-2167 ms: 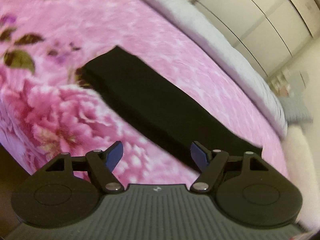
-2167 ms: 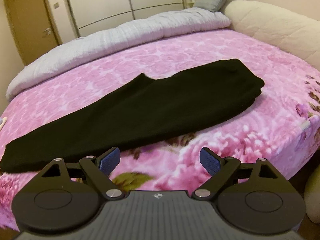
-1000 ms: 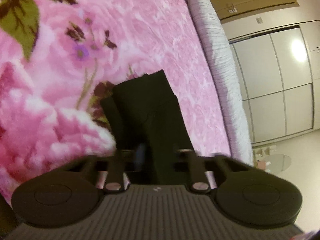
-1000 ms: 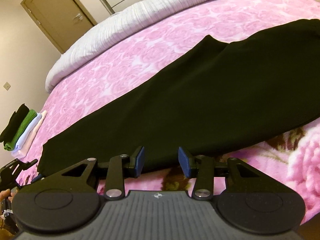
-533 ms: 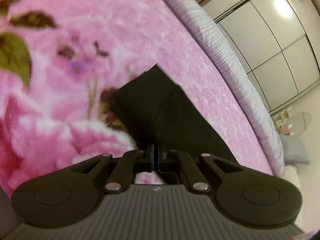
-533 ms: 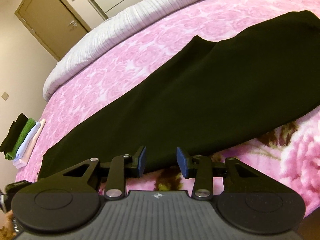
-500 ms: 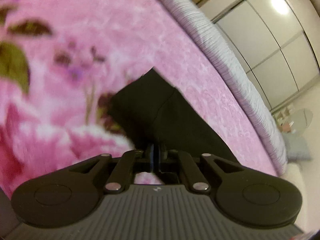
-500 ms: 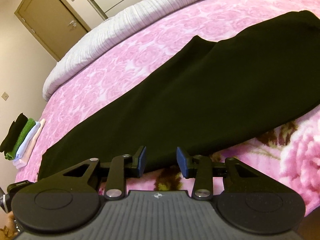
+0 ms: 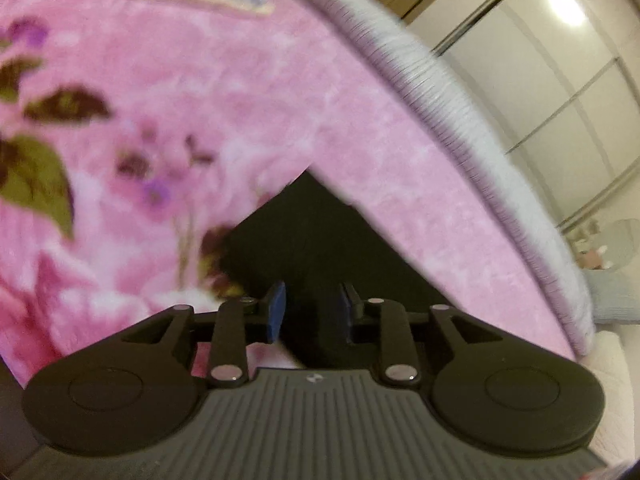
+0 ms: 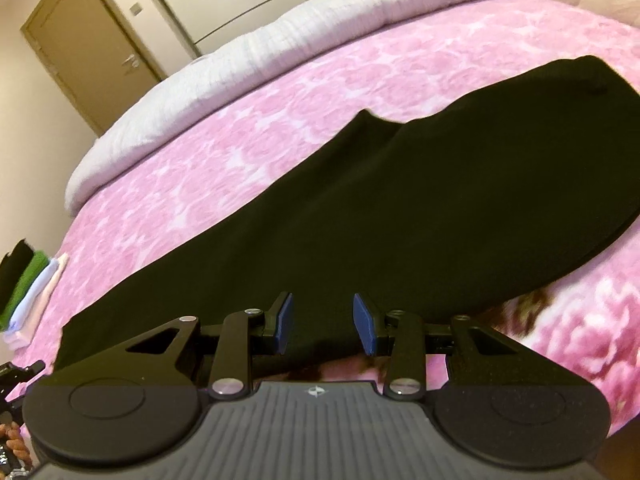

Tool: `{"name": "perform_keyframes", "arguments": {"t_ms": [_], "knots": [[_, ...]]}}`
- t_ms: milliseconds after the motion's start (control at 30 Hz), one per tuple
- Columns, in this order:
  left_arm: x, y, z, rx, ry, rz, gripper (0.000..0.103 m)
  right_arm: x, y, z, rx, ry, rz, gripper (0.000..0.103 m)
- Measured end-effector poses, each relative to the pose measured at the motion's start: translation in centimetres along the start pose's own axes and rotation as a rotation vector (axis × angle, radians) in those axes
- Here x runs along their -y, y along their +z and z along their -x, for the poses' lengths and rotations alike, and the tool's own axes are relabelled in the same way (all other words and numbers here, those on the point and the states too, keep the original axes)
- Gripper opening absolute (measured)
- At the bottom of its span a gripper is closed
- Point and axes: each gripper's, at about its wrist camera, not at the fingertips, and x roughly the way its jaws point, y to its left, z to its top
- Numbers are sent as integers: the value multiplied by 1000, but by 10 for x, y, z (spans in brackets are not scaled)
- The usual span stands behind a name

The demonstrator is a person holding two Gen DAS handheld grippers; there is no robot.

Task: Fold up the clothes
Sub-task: 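Grasp the cuff end with the left gripper and fold it toward the waistband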

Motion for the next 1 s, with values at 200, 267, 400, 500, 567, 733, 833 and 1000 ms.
{"name": "perform_keyframes", "arguments": {"t_ms": [200, 267, 400, 500, 567, 733, 833, 1000], "knots": [[-26, -12, 20, -19, -102, 189, 43, 21, 2, -13, -53, -54, -40, 41], [-37, -16, 17, -14, -127, 256, 43, 21, 3, -8, -36, -55, -39, 42], [-45, -20, 8, 20, -157, 337, 43, 23, 5, -2, -8, -49, -53, 42], [-39, -19, 3, 46, -162, 322, 48, 27, 5, 2, 3, -55, -66, 43], [-34, -18, -2, 57, -162, 301, 49, 33, 6, 4, 9, -67, -83, 43], [-16, -17, -11, 62, -116, 208, 44, 48, 6, 10, 22, -99, -118, 43], [-10, -17, -12, 70, -102, 176, 10, 57, 7, 19, 41, -111, -123, 43], [47, -8, -4, 86, -115, -70, 9, 72, 8, 39, 85, -139, -128, 43]]}}
